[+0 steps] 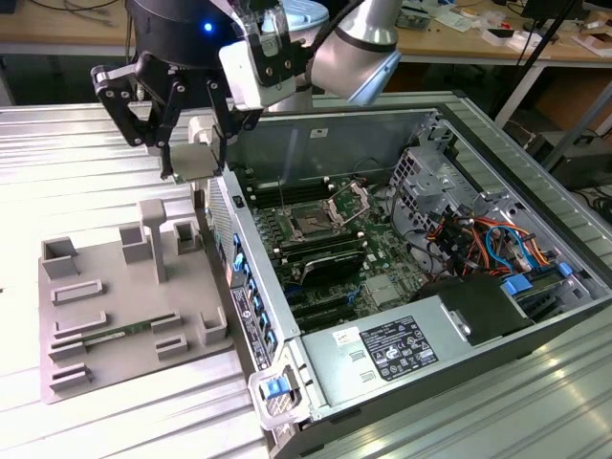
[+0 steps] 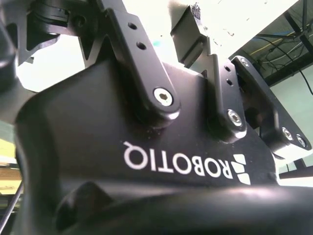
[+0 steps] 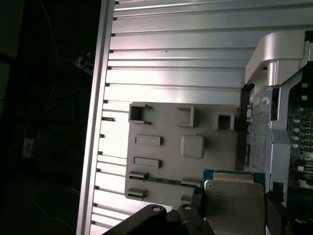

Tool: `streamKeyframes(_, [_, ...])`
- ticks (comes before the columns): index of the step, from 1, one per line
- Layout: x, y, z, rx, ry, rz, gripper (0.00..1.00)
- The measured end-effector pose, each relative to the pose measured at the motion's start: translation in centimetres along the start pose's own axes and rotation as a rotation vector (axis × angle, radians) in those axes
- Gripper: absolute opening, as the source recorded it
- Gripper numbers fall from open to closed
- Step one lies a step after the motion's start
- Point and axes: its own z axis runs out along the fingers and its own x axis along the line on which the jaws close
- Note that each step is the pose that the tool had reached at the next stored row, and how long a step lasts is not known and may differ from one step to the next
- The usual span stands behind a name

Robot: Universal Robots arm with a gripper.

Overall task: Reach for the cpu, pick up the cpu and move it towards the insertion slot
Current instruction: 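Pick up the cpu and move it towards the insertion slot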

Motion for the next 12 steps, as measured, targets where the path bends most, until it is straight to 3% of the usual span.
streamKeyframes(12, [-2.63,-0.28,-0.01,0.0001,0.0,0.0,0.55])
